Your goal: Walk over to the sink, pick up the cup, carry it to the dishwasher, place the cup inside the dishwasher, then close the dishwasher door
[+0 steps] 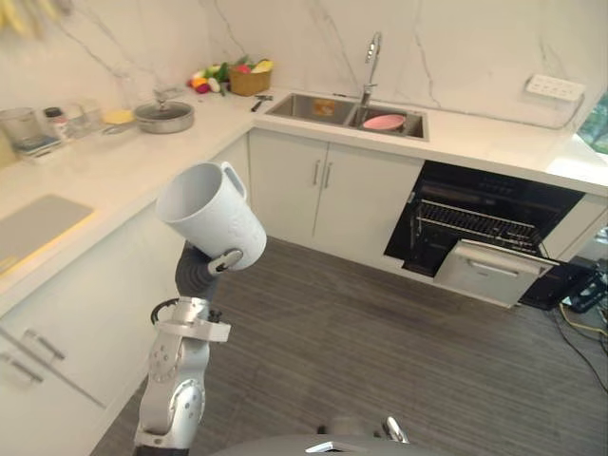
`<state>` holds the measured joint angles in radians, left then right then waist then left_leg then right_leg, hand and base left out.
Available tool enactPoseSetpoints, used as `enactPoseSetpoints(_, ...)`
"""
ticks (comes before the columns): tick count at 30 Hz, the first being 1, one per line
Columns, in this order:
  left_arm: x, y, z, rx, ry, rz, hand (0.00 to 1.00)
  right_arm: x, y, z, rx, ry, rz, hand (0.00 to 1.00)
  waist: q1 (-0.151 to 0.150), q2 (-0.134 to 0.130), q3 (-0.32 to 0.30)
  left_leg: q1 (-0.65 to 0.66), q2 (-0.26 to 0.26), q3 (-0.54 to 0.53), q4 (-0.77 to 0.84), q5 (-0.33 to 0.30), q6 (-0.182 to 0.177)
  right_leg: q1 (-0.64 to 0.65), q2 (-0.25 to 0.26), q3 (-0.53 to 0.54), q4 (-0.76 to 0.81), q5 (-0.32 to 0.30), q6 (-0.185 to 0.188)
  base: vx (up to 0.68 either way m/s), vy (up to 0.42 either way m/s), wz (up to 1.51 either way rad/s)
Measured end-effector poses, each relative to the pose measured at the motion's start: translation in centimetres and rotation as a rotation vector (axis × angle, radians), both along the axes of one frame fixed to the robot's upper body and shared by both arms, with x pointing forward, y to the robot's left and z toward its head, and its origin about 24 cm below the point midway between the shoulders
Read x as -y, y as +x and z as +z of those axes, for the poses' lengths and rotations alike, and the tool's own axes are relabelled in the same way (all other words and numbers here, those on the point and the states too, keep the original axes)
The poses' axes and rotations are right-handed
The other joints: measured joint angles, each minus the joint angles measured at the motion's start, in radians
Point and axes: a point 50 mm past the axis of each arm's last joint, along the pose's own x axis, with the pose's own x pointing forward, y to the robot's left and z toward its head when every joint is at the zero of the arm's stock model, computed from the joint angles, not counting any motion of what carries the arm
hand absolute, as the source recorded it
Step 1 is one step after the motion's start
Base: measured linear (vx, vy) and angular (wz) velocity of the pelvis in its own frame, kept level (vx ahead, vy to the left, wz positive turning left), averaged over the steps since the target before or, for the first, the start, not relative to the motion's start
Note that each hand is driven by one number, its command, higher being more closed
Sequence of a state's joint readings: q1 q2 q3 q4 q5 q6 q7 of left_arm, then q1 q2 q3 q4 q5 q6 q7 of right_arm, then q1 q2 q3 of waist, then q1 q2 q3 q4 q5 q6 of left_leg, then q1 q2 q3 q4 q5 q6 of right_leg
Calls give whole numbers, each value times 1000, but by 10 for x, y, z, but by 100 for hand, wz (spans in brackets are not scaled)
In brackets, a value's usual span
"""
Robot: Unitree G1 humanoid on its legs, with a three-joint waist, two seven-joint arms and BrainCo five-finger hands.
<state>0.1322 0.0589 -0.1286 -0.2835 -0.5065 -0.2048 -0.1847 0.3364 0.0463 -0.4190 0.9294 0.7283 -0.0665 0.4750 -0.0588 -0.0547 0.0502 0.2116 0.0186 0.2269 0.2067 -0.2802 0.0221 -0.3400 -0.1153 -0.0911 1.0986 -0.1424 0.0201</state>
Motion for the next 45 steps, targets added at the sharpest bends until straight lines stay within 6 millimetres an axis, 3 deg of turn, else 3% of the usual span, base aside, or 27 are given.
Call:
enactPoseSetpoints(3,25,11,10,35,5,-119,100,3,-20,1,-17,-21,-134,0,-38,34,17,113,45,-18,-52,-36,-46,-26,4,-153,-270,-40,-2,174,-116,29)
enactPoseSetpoints(5,37,12,17,75,11,-191,100,10,-26,3,-9,-53,-203,0,-50,55,15,165,73,0,-59,-68,-76,-18,17,-223,-557,12,-23,63,-102,-5)
enactPoseSetpoints(6,40,13,20,93,8,-212,100,16,-31,5,-3,-81,-236,0,-52,50,17,211,69,30,-53,-88,-96,22,18,-272,-719,196,-89,209,-135,-40)
enactPoseSetpoints(8,45,14,19,80,-11,-226,100,28,-15,8,48,-118,-263,0,-49,121,24,261,132,102,-29,-76,-120,37,75,-296,-660,141,-144,496,-91,-65)
enactPoseSetpoints(11,57,14,27,131,13,-310,100,27,2,10,77,-117,-265,0,-51,114,35,238,152,99,150,28,-122,53,91,-265,-556,-6,-133,526,-110,-42)
enactPoseSetpoints(12,64,12,27,138,13,-347,100,31,6,13,81,-128,-299,0,-50,112,42,184,189,63,338,117,-149,103,116,-248,-562,-48,-131,510,-131,-34)
enactPoseSetpoints(13,72,9,28,148,10,-385,100,37,11,18,99,-158,-330,0,-53,114,42,88,227,-5,553,274,-241,153,135,-240,-575,-84,-128,508,-104,-24)
enactPoseSetpoints(14,77,7,29,154,3,-410,100,39,16,22,122,-174,-333,0,-55,118,41,26,238,-39,669,332,-269,177,148,-231,-584,-98,-127,504,-69,-27)
enactPoseSetpoints(16,89,2,32,167,-23,-457,100,46,36,34,194,-230,-313,0,-33,115,44,-177,265,-54,977,301,-174,291,199,-168,-664,-115,-137,460,-56,-64)
enactPoseSetpoints(19,84,-2,40,197,-44,-420,100,47,69,54,345,-276,-241,0,14,102,42,-350,267,-20,903,133,-66,417,225,-51,-771,-120,-128,457,-18,-115)
enactPoseSetpoints(21,80,-6,45,214,-60,-393,100,49,90,66,428,-293,-204,0,36,98,40,-392,244,-9,721,67,-55,451,223,31,-802,-124,-118,386,85,-139)
enactPoseSetpoints(23,72,-11,44,212,-75,-351,100,48,125,92,579,-319,-165,0,60,94,38,-402,178,-78,336,53,-71,471,210,153,-809,-139,-107,128,100,-172)
enactPoseSetpoints(25,65,-13,34,168,-69,-307,100,48,145,116,684,-347,-166,0,59,89,35,-413,141,-145,106,117,-92,493,196,235,-800,-179,-92,0,184,-122)
enactPoseSetpoints(26,59,-17,25,136,-54,-287,100,49,148,127,728,-369,-173,0,62,78,31,-419,119,-156,57,210,-107,518,178,277,-795,-210,-62,287,381,-107)
enactPoseSetpoints(27,52,-23,16,103,-35,-271,100,50,146,131,745,-385,-194,0,68,49,14,-392,90,-149,55,275,-117,546,142,310,-795,-235,-19,396,388,-85)
enactPoseSetpoints(28,49,-25,12,88,-13,-274,100,48,145,132,748,-381,-210,0,60,23,-1,-383,63,-130,57,271,-100,553,112,321,-792,-241,-2,551,399,-47)
enactPoseSetpoints(29,45,-27,10,89,8,-277,100,51,144,144,797,-411,-246,0,58,5,-8,-383,55,-114,110,222,-76,548,86,329,-776,-220,33,541,359,-23)
enactPoseSetpoints(31,42,-30,14,112,37,-290,100,51,148,170,906,-461,-284,0,71,-3,10,-428,77,-77,318,158,-39,574,91,340,-741,-133,40,301,371,-36)
enactPoseSetpoints(32,43,-32,19,137,41,-304,100,54,143,185,956,-523,-313,0,82,-8,17,-418,67,-52,315,134,-54,577,94,323,-667,-114,50,-9,274,-37)
enactPoseSetpoints(33,46,-38,29,189,37,-326,100,59,136,210,1052,-619,-362,0,89,18,9,-344,65,-36,229,85,-33,509,97,272,-467,-92,100,-6,230,-29)
enactPoseSetpoints(34,47,-42,39,246,47,-346,100,58,133,223,1103,-676,-370,0,80,-25,-5,-301,24,-19,203,55,-17,400,48,246,-232,-56,150,161,128,-16)
enactPoseSetpoints(35,47,-43,43,268,49,-351,100,57,133,229,1121,-702,-371,0,79,-37,-8,-280,15,-8,195,43,-11,345,33,223,-141,-54,152,223,137,-23)
enactPoseSetpoints(37,48,-41,48,291,52,-360,100,53,135,240,1154,-741,-373,0,76,-9,-7,-174,36,34,132,16,-18,206,-21,56,-62,-113,93,310,151,-50)
enactPoseSetpoints(40,47,-37,46,253,59,-349,100,35,144,244,1169,-669,-338,0,45,28,-10,-83,79,90,60,2,-46,114,-61,-133,-274,-153,50,169,39,-57)
enactPoseSetpoints(41,46,-36,44,242,64,-341,100,32,146,244,1171,-655,-332,0,42,28,-11,-65,81,100,57,0,-50,104,-69,-162,-340,-140,31,-59,-70,-53)
enactPoseSetpoints(42,42,-33,40,214,72,-321,100,29,148,244,1174,-638,-317,0,40,24,-13,-45,78,111,59,-12,-72,105,-74,-234,-521,-30,-29,65,-110,-71)
enactPoseSetpoints(45,32,-22,19,100,87,-242,100,21,162,246,1192,-587,-270,0,51,66,3,-55,125,92,153,-45,-92,198,2,-258,-718,37,-56,155,-146,-85)
